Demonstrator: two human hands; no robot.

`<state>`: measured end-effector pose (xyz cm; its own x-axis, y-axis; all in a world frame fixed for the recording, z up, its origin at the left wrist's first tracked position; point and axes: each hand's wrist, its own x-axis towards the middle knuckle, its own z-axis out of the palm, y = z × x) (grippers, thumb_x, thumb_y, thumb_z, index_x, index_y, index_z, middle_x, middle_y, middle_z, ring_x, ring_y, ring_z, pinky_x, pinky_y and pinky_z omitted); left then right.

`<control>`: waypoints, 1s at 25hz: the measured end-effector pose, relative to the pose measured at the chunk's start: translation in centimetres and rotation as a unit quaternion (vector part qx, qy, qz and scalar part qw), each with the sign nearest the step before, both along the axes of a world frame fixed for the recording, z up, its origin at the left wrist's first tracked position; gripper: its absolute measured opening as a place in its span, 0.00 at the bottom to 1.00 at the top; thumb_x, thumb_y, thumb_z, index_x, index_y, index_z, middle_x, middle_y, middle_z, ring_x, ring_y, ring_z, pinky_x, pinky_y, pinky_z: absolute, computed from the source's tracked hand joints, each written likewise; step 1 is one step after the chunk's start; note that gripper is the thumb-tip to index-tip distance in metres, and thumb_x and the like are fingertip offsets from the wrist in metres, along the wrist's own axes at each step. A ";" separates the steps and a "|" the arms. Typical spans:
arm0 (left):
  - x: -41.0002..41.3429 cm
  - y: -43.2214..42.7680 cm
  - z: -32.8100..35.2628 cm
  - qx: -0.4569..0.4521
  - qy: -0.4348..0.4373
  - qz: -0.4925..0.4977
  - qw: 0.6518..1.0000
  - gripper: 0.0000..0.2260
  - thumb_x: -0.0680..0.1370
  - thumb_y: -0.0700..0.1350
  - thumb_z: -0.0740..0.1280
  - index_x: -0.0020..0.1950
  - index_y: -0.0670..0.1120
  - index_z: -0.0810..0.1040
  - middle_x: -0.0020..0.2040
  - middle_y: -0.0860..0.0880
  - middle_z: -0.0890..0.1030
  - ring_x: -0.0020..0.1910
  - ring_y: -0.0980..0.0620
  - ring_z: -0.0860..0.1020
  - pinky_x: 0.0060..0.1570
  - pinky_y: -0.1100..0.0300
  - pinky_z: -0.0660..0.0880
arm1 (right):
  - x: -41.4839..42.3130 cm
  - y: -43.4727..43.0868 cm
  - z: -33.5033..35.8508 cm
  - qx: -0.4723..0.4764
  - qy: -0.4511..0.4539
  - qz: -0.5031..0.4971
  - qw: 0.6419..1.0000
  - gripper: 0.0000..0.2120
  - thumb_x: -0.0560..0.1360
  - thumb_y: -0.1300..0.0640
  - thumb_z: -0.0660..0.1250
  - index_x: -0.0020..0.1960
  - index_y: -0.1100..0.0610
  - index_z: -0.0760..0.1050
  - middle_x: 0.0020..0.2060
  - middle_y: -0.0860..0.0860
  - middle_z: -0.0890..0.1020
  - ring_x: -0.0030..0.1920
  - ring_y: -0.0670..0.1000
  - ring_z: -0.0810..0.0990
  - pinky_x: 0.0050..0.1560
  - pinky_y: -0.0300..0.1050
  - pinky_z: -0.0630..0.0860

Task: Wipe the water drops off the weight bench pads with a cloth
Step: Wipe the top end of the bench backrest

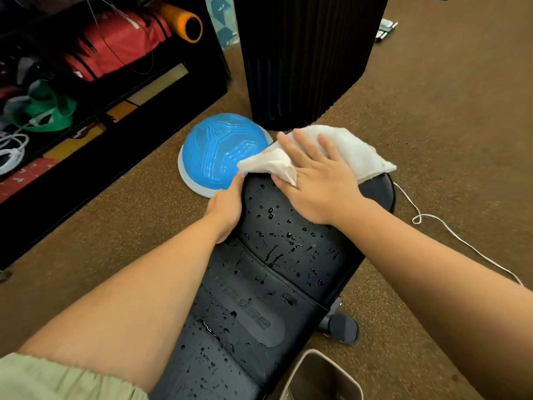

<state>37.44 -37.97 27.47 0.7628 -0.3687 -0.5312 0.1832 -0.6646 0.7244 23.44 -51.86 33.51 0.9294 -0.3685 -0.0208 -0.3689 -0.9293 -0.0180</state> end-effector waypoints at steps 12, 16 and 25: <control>0.0 -0.2 -0.1 0.006 0.019 0.028 0.999 0.52 0.63 0.81 0.50 0.77 0.52 0.74 0.73 0.46 0.76 0.70 0.41 0.74 0.74 0.41 0.68 | -6.1 -0.7 2.5 0.118 -0.100 -0.250 0.956 0.31 0.84 0.36 0.46 0.79 0.53 0.62 0.78 0.54 0.67 0.77 0.60 0.62 0.70 0.63 0.65; 0.1 -0.2 -0.3 -0.003 0.017 0.027 0.999 0.51 0.64 0.81 0.52 0.77 0.51 0.74 0.72 0.47 0.77 0.69 0.42 0.75 0.74 0.42 0.68 | 2.3 -7.1 5.0 0.310 0.012 -0.285 0.907 0.37 0.78 0.30 0.42 0.70 0.52 0.74 0.67 0.57 0.77 0.66 0.63 0.74 0.68 0.60 0.66; 0.2 -0.2 -0.3 -0.006 0.027 0.032 0.999 0.47 0.68 0.80 0.53 0.77 0.51 0.74 0.71 0.47 0.77 0.68 0.42 0.75 0.73 0.43 0.68 | -7.7 -4.5 3.1 0.532 -0.232 -0.336 0.742 0.25 0.86 0.41 0.49 0.55 0.55 0.79 0.59 0.56 0.83 0.52 0.41 0.82 0.58 0.38 0.72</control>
